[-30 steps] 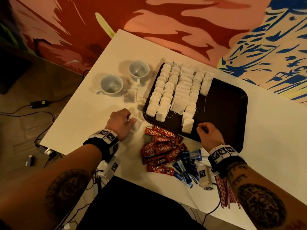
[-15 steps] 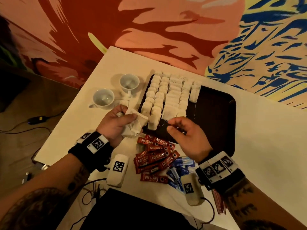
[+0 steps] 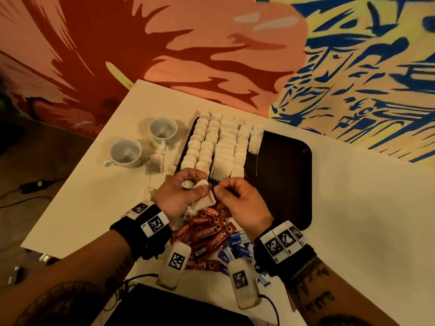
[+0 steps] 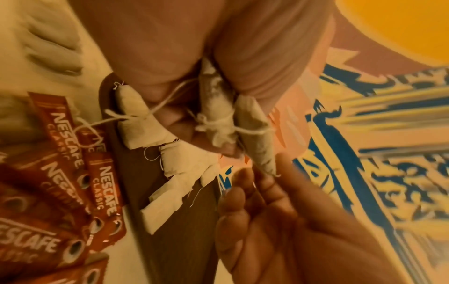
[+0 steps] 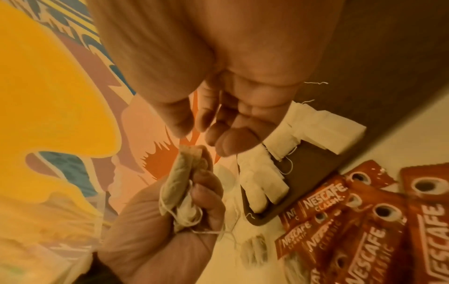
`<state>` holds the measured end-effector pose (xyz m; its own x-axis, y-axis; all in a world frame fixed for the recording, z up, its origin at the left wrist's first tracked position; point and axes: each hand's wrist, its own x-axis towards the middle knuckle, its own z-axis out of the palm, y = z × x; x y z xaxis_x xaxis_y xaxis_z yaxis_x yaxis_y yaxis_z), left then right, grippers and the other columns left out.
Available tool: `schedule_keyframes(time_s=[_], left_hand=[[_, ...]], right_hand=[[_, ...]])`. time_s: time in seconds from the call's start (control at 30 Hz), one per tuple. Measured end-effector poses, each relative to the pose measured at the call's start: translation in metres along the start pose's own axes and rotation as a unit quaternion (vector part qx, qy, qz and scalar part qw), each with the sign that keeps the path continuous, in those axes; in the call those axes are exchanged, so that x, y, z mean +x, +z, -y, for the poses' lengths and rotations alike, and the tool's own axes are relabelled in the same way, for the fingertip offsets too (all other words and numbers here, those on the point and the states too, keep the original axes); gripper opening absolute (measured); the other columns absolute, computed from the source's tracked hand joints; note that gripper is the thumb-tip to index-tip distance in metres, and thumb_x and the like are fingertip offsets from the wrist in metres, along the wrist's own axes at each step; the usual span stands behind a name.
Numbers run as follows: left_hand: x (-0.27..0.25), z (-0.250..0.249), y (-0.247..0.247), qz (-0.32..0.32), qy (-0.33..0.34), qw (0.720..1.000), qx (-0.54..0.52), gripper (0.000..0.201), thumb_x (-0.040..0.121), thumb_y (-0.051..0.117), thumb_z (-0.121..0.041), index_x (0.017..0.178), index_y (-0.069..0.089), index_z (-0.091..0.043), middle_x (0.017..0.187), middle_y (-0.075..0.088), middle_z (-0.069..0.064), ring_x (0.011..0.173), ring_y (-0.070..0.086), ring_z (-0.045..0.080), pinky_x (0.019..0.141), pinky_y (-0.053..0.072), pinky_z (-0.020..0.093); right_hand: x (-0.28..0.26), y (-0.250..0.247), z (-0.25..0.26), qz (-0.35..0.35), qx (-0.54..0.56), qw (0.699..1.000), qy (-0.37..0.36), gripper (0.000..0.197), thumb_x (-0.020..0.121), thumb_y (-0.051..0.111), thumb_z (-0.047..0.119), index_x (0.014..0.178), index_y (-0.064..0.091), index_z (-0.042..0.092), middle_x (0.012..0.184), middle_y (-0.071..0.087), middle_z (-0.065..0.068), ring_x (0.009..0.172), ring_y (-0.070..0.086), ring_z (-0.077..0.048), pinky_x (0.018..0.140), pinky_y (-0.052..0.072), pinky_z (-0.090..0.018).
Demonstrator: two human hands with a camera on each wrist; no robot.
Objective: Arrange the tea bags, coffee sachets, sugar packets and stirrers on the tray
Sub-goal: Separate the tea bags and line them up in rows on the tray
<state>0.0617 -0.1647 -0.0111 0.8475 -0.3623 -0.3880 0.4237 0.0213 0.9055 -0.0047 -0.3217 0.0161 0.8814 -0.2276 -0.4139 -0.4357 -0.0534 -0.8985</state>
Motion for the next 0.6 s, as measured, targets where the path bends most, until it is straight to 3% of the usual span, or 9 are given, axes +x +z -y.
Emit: schedule_keyframes(time_s=[0.1, 0.2, 0.3, 0.4, 0.53, 0.6], left_hand=[[-0.004, 0.005, 0.006, -0.004, 0.003, 0.999, 0.038, 0.032, 0.078, 0.079, -0.003, 0.104, 0.066, -0.019, 0.088, 0.068, 0.005, 0.076, 0.066, 0.012, 0.067, 0.056, 0.027], [-0.003, 0.009, 0.010, 0.010, -0.001, 0.997, 0.073, 0.042, 0.070, 0.085, -0.034, 0.106, 0.066, -0.023, 0.087, 0.072, -0.003, 0.084, 0.068, 0.015, 0.077, 0.058, 0.032], [-0.002, 0.007, 0.012, -0.013, -0.012, 0.999, 0.041, 0.034, 0.074, 0.083, -0.035, 0.101, 0.068, -0.022, 0.087, 0.076, -0.005, 0.086, 0.071, 0.016, 0.075, 0.058, 0.030], [0.001, 0.005, 0.011, 0.000, -0.042, 0.999, -0.015, 0.042, 0.066, 0.089, -0.037, 0.101, 0.072, -0.020, 0.098, 0.077, 0.009, 0.094, 0.071, 0.026, 0.085, 0.057, 0.039], [0.004, 0.005, 0.009, 0.008, -0.038, 0.999, 0.023, 0.034, 0.071, 0.082, -0.035, 0.096, 0.074, -0.013, 0.096, 0.074, 0.021, 0.088, 0.069, 0.041, 0.085, 0.055, 0.049], [0.005, 0.006, 0.007, 0.009, -0.023, 0.998, 0.063, 0.024, 0.079, 0.080, -0.028, 0.094, 0.074, -0.010, 0.092, 0.073, 0.022, 0.080, 0.068, 0.034, 0.080, 0.056, 0.044]], right_hand=[[-0.007, 0.001, -0.011, 0.048, 0.000, 0.999, 0.017, 0.027, 0.084, 0.079, 0.031, 0.105, 0.063, 0.025, 0.097, 0.073, 0.003, 0.091, 0.072, -0.013, 0.084, 0.059, -0.031], [-0.005, 0.000, -0.020, 0.050, 0.019, 0.998, 0.039, 0.026, 0.083, 0.081, 0.020, 0.106, 0.068, 0.019, 0.098, 0.076, -0.004, 0.092, 0.073, -0.020, 0.088, 0.059, -0.043], [-0.001, -0.001, -0.024, 0.027, 0.081, 0.995, 0.041, 0.014, 0.087, 0.076, 0.015, 0.100, 0.072, 0.017, 0.096, 0.076, -0.010, 0.085, 0.072, -0.027, 0.086, 0.059, -0.050], [0.008, -0.003, -0.020, -0.031, 0.119, 0.992, 0.014, 0.009, 0.089, 0.073, 0.014, 0.096, 0.073, 0.019, 0.092, 0.077, -0.007, 0.083, 0.073, -0.025, 0.081, 0.059, -0.045], [0.017, -0.001, -0.018, -0.055, 0.084, 0.995, -0.013, 0.008, 0.087, 0.075, 0.022, 0.085, 0.074, 0.029, 0.091, 0.077, -0.005, 0.087, 0.074, -0.027, 0.084, 0.059, -0.050], [0.021, -0.002, -0.018, -0.057, 0.055, 0.996, -0.039, 0.009, 0.088, 0.076, 0.022, 0.089, 0.072, 0.030, 0.093, 0.076, -0.003, 0.089, 0.073, -0.022, 0.084, 0.059, -0.041]])
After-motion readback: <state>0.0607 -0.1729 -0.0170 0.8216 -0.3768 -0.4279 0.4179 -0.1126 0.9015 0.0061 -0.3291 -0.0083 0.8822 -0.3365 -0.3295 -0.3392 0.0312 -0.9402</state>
